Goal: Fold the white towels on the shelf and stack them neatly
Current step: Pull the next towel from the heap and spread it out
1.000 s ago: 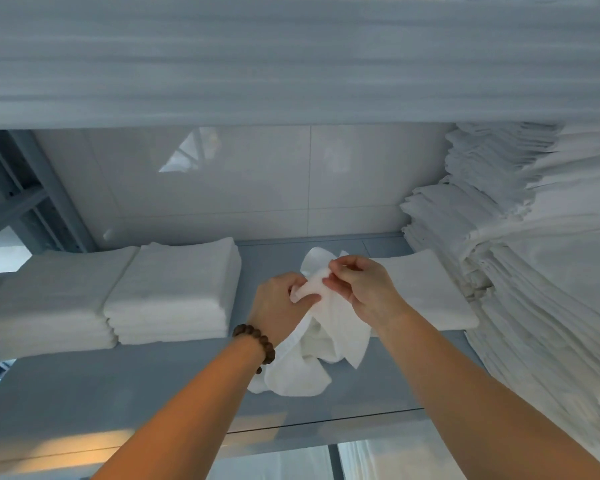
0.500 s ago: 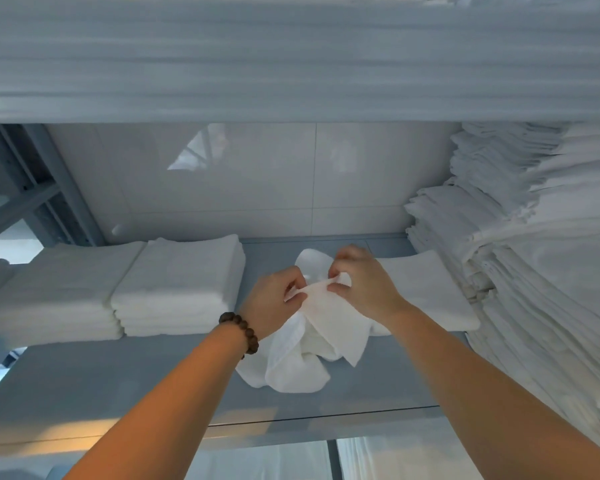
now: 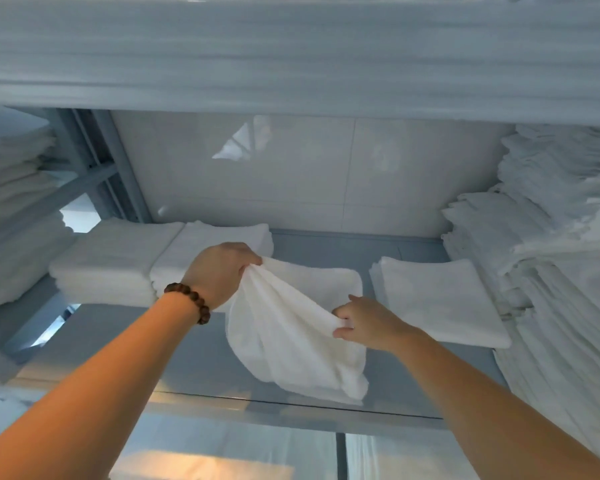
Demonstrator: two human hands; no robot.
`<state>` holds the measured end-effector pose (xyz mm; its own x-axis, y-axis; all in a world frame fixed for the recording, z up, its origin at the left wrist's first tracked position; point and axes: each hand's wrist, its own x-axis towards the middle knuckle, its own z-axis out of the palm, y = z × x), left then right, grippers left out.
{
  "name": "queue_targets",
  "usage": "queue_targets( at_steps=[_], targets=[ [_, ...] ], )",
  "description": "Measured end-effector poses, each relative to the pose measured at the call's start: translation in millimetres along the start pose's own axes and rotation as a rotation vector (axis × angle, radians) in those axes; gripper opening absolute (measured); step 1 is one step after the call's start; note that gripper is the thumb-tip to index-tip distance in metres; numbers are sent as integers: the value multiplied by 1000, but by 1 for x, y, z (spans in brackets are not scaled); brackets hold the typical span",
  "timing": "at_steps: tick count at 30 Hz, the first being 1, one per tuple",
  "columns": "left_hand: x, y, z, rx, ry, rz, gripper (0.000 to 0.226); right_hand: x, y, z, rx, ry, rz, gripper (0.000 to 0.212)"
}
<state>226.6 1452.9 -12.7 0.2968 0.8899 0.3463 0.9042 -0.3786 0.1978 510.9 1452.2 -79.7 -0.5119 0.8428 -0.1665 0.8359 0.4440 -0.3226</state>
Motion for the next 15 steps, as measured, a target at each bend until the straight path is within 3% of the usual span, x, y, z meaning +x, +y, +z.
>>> queue_targets(
  at_steps=[8,10,15],
  targets=[
    [-22,-26,-16,71,68,-186,33,-16,12,44,-97,-178,95,29],
    [-28,-36,-22,79,104,-221,33,-27,18,53,-149,-183,124,20],
    [-40,-61,-29,121,121,-245,34,-45,18,60,-183,-183,200,22]
  ],
)
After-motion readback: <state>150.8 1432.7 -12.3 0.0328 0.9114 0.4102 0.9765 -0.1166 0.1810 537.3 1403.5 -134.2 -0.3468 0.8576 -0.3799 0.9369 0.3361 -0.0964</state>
